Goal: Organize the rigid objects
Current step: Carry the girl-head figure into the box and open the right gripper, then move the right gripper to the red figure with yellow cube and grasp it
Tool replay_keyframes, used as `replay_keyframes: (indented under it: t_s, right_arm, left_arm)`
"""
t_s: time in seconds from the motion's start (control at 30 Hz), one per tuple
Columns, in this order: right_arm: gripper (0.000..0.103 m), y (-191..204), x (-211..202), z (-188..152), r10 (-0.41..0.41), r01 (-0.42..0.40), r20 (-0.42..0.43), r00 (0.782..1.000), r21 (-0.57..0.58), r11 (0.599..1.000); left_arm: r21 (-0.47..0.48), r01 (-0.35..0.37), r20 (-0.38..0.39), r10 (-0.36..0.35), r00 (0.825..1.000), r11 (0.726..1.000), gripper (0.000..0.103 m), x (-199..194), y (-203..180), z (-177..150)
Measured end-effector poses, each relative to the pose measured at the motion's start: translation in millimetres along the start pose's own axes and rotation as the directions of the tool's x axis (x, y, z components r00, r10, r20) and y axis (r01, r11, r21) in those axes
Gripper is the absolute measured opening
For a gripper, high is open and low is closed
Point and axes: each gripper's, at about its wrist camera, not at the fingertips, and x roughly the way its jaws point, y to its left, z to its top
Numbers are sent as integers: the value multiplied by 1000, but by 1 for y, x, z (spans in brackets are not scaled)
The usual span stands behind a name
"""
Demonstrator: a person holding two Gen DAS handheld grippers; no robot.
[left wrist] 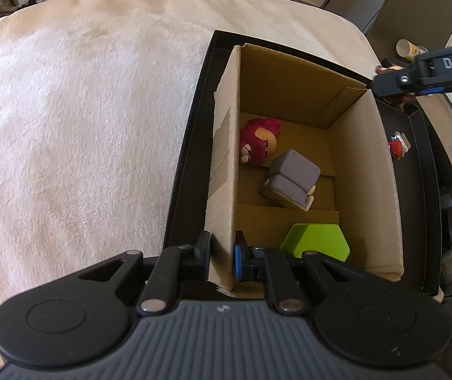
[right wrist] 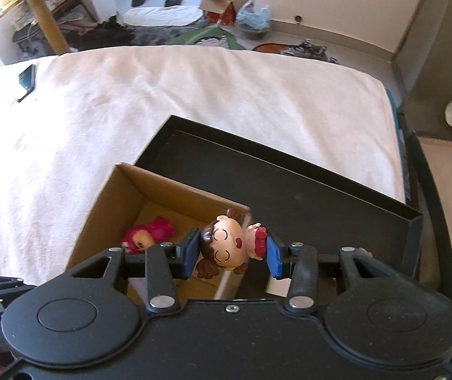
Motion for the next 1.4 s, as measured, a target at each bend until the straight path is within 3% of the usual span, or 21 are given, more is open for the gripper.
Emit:
replay_keyframes:
  t_s: [0.4, 0.53, 0.87, 0.97, 1.2, 1.4]
  right_arm:
    - [43, 40, 19, 2, 9, -11, -37, 999, -55, 998]
    - [47, 49, 16, 3, 15, -15, -6, 1000, -66, 998]
    - [48, 41, -2, 0, 28, -27, 13, 1000, -75, 997]
    - [57, 39, -6, -3, 27, -25, 22, 999, -83, 996]
    - [67, 28, -15, -12, 31, -28, 36, 999, -77, 997]
    - [69, 16, -24, -23, 56, -53, 42, 998, -68, 996]
  left_arm:
    - [-3, 6, 12, -6, 1000, 1000, 13, -4, 3, -1]
    - [-4, -1, 9, 1, 1000, 1000, 13, -3, 2, -1]
    - [-10, -2, 11, 2, 1000, 1000, 13, -5, 1, -1]
    - [-11, -8, 12, 8, 1000, 1000, 13, -6, 1, -2]
    - [-5, -18, 10, 19, 1000, 1000, 13, -6, -1, -2]
    - [-5, -28, 6, 28, 1000, 1000, 13, -5, -1, -2]
